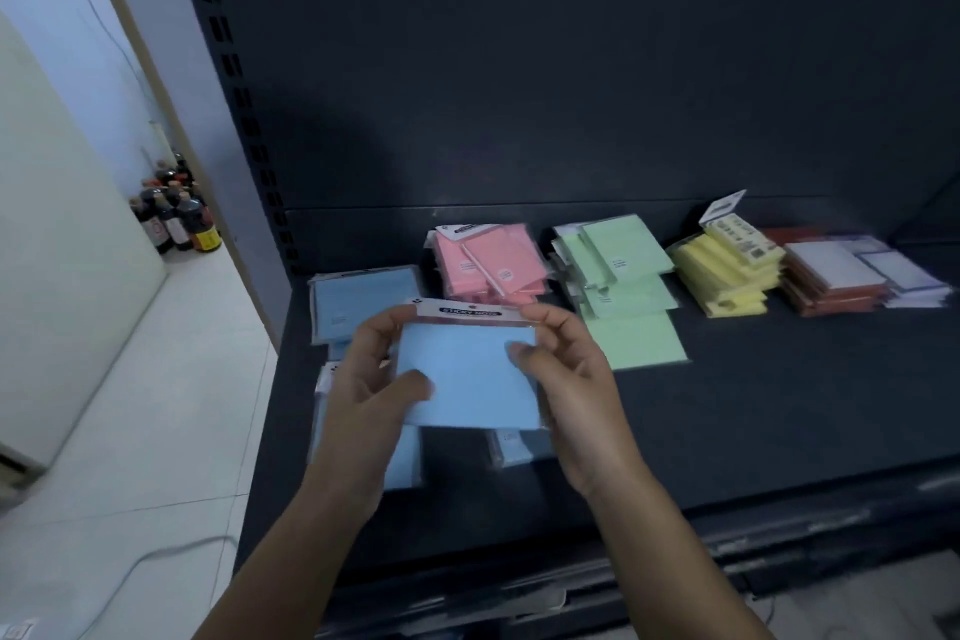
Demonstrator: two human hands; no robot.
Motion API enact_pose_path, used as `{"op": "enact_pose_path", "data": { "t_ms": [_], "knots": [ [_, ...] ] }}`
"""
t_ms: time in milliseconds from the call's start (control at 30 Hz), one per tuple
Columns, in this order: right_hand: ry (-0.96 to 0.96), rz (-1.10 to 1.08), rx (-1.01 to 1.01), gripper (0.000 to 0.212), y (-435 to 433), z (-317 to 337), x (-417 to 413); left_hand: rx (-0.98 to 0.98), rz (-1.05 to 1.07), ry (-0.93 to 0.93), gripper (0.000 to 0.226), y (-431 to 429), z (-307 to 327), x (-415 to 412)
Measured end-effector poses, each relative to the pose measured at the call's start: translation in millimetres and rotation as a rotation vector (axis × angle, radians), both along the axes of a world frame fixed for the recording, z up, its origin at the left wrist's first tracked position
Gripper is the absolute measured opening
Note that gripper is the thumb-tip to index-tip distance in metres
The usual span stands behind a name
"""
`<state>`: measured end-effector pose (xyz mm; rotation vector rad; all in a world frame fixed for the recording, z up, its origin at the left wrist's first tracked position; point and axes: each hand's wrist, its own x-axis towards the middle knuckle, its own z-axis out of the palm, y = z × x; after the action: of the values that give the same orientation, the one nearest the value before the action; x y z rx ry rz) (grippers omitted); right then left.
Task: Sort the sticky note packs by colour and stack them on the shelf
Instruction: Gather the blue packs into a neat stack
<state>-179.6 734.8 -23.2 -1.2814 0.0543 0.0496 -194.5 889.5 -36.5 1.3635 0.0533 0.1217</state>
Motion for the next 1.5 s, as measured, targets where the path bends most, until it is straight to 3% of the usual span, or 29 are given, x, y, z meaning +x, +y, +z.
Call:
{"op": "enact_pose_path", "data": {
  "t_ms": [100, 433, 567, 633, 733, 833, 933, 1000, 1067, 1133, 1200, 1300, 1500],
  "knots": [
    [-0.064, -0.083, -0.153, 0.025, -29, 0, -6, 0.190, -0.072, 0.023, 0.049, -28, -2, 1],
    [-0.032, -0.351, -0.948, 0.024, -129, -36, -8, 1.233, -0.199, -0.243, 0.059, -116, -30, 7],
    [0.035, -0.304, -1.254, 0.032, -134, -46, -9, 1.417, -0.252, -0.222, 0.058, -127, -40, 10],
    [0.042, -0.320, -1.374, 0.035, -134, -47, -10, 1.424, -0.263, -0.222, 0.057, -129, -41, 11],
    [-0.055, -0.350, -1.348, 0.031, -129, -41, -7, 1.353, -0.247, -0.264, 0.052, -127, -37, 11],
    [-0.266, -0.304, -1.211, 0.024, -107, -30, -3, 1.171, -0.128, -0.302, 0.043, -114, -24, 17],
    [-0.372, -0.114, -0.963, 0.023, -76, -23, 4, 1.083, 0.083, -0.291, 0.031, -87, -12, 25],
    [-0.310, 0.064, -0.804, 0.026, -49, -20, 12, 1.072, 0.253, -0.207, 0.033, -60, -9, 29],
    [-0.222, 0.229, -0.776, 0.036, -21, -21, 21, 1.072, 0.375, -0.029, 0.042, -30, -11, 32],
    [-0.192, 0.289, -0.820, 0.045, 2, -24, 32, 1.049, 0.384, 0.198, 0.053, -3, -13, 33],
    [-0.177, 0.284, -0.814, 0.043, 20, -23, 41, 0.911, 0.315, 0.306, 0.051, 14, -15, 34],
    [-0.161, 0.284, -0.794, 0.035, 37, -22, 49, 0.758, 0.274, 0.267, 0.044, 24, -15, 31],
    [-0.177, 0.161, -0.706, 0.033, 56, -23, 46, 0.704, 0.380, 0.174, 0.041, 36, -15, 22]
  ]
}}
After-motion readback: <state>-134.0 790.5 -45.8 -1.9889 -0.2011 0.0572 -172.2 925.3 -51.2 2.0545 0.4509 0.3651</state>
